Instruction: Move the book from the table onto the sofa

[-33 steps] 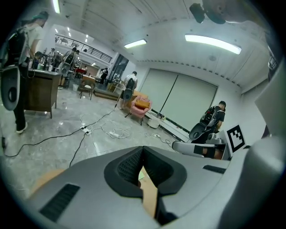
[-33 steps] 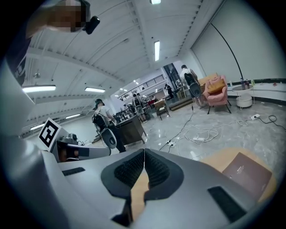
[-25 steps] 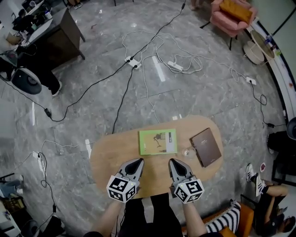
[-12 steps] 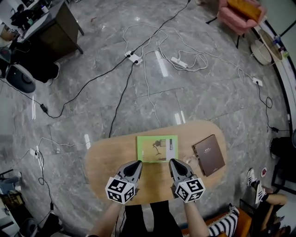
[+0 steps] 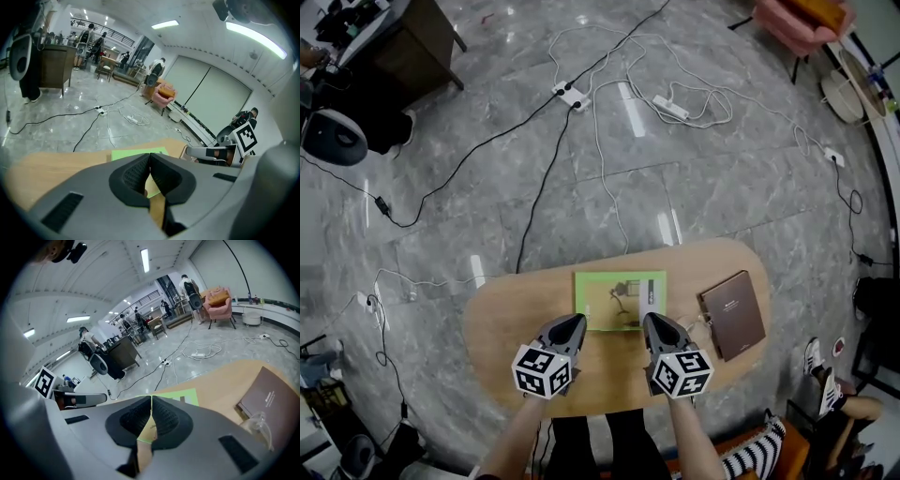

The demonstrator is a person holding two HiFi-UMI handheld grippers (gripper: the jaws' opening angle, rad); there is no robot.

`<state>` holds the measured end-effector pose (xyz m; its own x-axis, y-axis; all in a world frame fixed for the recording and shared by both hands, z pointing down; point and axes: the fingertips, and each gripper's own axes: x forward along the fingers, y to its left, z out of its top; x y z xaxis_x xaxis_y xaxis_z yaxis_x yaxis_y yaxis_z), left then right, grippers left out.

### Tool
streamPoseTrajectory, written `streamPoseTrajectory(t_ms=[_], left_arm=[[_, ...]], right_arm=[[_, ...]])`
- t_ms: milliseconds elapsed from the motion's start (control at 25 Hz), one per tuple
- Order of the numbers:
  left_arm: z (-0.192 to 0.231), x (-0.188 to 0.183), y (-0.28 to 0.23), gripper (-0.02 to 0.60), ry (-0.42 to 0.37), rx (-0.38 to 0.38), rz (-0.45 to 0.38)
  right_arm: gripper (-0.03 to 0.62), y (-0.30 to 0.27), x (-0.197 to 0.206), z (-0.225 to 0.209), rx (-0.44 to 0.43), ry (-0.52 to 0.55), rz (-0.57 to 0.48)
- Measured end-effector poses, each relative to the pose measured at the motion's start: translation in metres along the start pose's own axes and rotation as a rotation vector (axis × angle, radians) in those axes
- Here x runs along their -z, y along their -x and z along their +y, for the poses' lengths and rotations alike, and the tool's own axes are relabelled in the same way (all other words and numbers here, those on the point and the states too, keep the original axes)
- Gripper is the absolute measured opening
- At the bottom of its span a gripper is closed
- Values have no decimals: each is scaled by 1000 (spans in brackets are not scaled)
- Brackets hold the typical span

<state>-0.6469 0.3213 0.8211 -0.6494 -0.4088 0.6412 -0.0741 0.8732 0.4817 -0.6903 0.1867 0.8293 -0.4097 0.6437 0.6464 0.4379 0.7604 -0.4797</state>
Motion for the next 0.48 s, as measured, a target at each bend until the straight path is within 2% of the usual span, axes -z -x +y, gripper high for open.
streamPoseTrajectory(t_ms=[280,480], left_arm=[[23,21,-28,15,29,-13,34],[38,30,-38,17,64,-24,71]], right_arm=[[26,-25,19,-25,81,-48,60],[34,-40,26,-33,85,-78,142]])
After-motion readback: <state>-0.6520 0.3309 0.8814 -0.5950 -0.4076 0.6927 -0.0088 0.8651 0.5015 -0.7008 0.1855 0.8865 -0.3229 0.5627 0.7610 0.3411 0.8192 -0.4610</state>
